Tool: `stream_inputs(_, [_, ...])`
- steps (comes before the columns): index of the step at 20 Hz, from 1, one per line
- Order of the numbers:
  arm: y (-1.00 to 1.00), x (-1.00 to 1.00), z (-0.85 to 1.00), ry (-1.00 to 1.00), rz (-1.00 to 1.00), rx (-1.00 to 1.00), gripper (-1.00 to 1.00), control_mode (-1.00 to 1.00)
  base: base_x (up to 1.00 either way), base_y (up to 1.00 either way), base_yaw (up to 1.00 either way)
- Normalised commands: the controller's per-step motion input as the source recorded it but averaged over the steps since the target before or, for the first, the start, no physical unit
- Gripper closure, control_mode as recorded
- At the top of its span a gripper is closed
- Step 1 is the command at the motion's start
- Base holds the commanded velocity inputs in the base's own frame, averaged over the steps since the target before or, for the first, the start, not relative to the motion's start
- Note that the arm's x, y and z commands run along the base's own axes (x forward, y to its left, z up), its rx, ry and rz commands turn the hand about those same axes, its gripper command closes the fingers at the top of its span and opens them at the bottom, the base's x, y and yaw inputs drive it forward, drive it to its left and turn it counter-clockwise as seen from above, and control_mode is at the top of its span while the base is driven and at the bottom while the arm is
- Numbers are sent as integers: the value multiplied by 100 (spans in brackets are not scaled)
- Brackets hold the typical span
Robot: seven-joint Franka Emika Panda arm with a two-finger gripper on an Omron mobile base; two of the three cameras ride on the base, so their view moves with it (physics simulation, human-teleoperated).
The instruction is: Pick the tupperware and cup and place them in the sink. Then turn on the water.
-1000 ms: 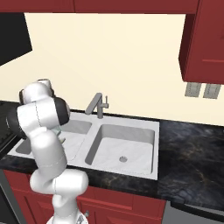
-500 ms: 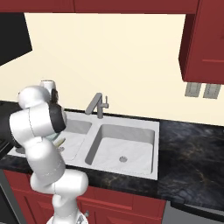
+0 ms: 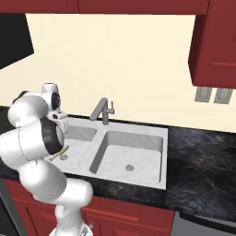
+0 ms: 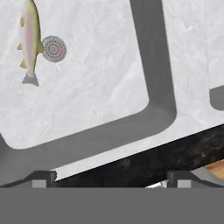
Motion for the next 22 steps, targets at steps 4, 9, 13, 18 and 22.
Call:
stream_inputs(4, [-12,-37,33,0,3,0,-100,-100,0,0,0])
stream_inputs(9, [-11,-39,27,3,6,0,-100,-100,0,0,0])
stream_inputs(13, [-6,-35,17,2,12,1,-100,-100,0,0,0])
stream_inputs(18, [-22,-31,11,0,18,3,-100,-100,0,0,0])
stream_inputs(22, [-15,-15,15,-9,20,5,-100,-100,0,0,0])
